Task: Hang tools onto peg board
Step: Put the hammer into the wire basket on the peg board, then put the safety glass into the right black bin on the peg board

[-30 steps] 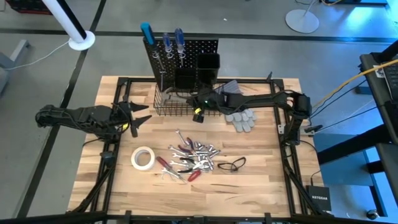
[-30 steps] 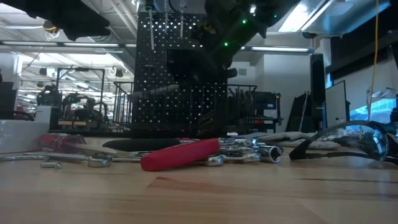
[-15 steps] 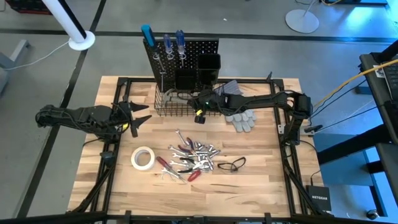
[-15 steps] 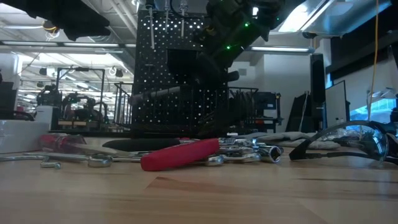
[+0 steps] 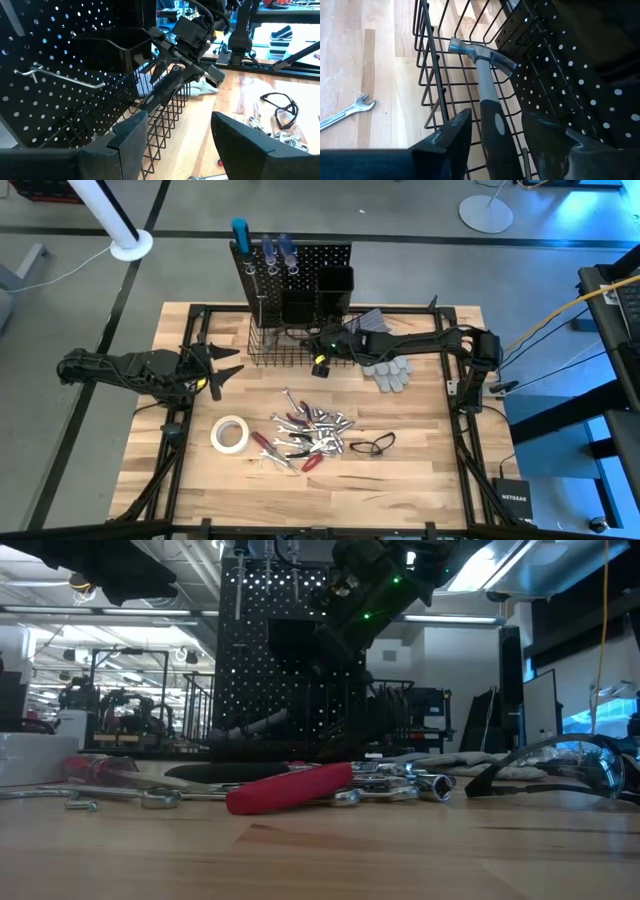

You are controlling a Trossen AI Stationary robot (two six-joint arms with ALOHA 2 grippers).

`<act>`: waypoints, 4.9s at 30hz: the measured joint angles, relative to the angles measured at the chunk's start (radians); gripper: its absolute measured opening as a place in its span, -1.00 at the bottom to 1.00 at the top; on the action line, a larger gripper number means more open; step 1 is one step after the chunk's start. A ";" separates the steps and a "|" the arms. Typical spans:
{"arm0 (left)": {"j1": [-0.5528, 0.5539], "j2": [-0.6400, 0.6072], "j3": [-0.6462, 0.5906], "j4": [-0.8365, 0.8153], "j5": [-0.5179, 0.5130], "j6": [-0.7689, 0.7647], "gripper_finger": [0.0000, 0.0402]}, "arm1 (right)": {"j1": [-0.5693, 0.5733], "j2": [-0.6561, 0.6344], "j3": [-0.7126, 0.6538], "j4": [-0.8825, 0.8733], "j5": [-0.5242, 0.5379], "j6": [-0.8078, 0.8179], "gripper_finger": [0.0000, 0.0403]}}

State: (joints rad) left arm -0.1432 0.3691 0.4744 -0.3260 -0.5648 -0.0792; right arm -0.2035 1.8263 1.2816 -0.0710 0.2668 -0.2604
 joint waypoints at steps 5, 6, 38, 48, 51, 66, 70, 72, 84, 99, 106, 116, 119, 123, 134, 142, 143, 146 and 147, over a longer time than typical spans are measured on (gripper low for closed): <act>0.000 0.000 0.000 0.000 0.000 0.000 0.05 | 0.000 0.000 0.000 -0.001 0.002 0.008 -0.08; 0.000 0.000 0.000 0.000 0.000 0.000 0.05 | 0.000 0.000 0.000 -0.003 0.004 0.017 -0.06; 0.000 0.000 0.000 -0.008 0.003 -0.002 0.05 | 0.067 -0.151 0.092 -0.602 0.206 0.188 0.03; 0.000 0.000 0.000 -0.008 0.004 0.000 0.05 | 0.037 -0.150 0.046 -0.535 0.221 0.178 -0.04; 0.000 0.000 0.000 -0.008 0.003 -0.003 0.05 | 0.038 -0.149 0.034 -0.531 0.229 0.178 -0.04; 0.000 0.000 0.000 -0.009 0.004 -0.003 0.05 | 0.125 -0.158 0.136 -0.675 0.226 0.198 -0.04; 0.000 0.000 0.000 -0.017 0.024 -0.008 0.05 | 0.207 -0.190 0.181 -0.702 0.179 0.215 -0.04; 0.000 0.000 -0.006 -0.011 0.065 -0.012 0.05 | 0.250 -0.199 0.183 -0.693 0.117 0.226 -0.04; -0.001 0.018 -0.180 0.122 0.228 -0.054 0.05 | 0.370 -0.188 0.099 -0.682 -0.029 0.352 -0.04; -0.126 0.271 -0.256 0.415 0.328 -0.303 0.05 | 0.553 -0.187 0.064 -0.799 -0.283 0.707 -0.04; -0.225 0.458 -0.255 0.590 0.272 -0.317 0.05 | 0.685 -0.174 0.064 -0.830 -0.145 0.805 -0.04; -0.264 0.630 -0.255 0.637 0.270 -0.333 0.05 | 0.721 -0.092 0.064 -0.889 -0.140 0.886 -0.04; -0.264 0.647 -0.255 0.635 0.270 -0.333 0.05 | 0.720 -0.076 0.064 -0.925 -0.156 0.915 -0.04; -0.264 0.658 -0.254 0.628 0.270 -0.341 0.05 | 0.721 -0.075 0.065 -0.942 -0.165 0.938 -0.04; -0.281 0.661 -0.254 0.624 0.292 -0.351 0.05 | 0.717 -0.074 -0.080 -0.689 -0.181 0.959 -0.04; -0.289 0.661 -0.254 0.624 0.292 -0.359 0.05 | 0.699 -0.074 -0.216 -0.500 -0.206 1.016 -0.05; -0.289 0.661 -0.254 0.624 0.292 -0.359 0.05 | 0.699 -0.074 -0.226 -0.480 -0.209 1.020 -0.05; -0.289 0.661 -0.254 0.624 0.292 -0.359 0.05 | 0.699 -0.074 -0.247 -0.443 -0.215 1.023 -0.11; -0.289 0.661 -0.254 0.624 0.292 -0.359 0.05 | 0.699 -0.074 -0.251 -0.439 -0.215 1.026 -0.15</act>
State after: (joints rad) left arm -0.4324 1.0298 0.2199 0.2985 -0.2729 -0.4381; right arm 0.4953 1.7519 1.0308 -0.5105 0.0517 0.7655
